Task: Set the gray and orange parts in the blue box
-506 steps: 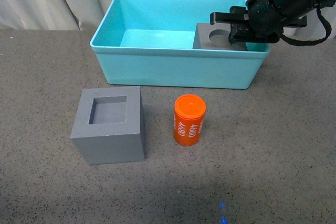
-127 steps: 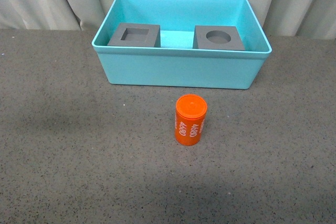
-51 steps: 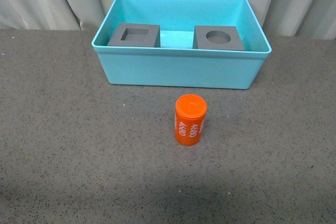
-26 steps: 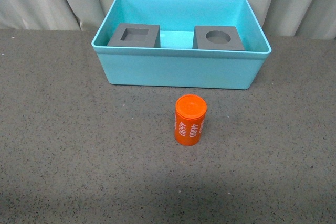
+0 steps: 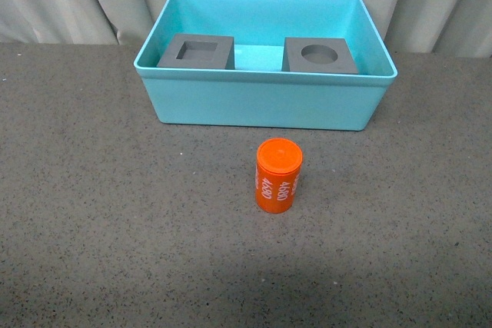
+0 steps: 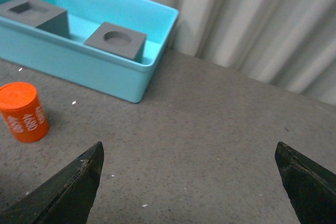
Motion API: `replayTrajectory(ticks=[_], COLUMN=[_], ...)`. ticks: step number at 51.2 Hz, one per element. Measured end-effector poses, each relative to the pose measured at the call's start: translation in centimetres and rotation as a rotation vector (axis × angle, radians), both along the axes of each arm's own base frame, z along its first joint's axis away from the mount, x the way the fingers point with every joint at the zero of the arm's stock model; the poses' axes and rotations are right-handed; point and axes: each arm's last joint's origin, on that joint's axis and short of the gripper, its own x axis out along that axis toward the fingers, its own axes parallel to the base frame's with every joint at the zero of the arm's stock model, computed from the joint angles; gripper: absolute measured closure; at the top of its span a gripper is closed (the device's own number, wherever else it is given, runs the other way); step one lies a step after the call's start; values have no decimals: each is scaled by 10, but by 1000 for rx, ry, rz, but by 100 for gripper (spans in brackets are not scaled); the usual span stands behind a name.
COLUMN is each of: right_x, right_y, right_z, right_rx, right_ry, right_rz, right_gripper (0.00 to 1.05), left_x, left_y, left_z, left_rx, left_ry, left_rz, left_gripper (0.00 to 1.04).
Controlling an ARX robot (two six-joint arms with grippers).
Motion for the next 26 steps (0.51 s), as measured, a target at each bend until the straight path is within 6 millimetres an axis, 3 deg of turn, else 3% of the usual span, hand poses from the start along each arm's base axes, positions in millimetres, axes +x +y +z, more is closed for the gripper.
replayTrajectory(ticks=[8,13,26], right_x=[51,69,101], right_y=[30,47,87], right_z=[-4,-18,-43], right_rx=[-40,-62,-135], right_ry=[185,331,533], right_rz=[182,278,440], right_gripper=[10,10,10], left_x=[0,0,0], left_y=[0,0,0], left_z=[0,0,0], left_rx=[0,1,3], left_ry=[0,0,1], left_rz=[0,0,0], left_gripper=[20,5,7])
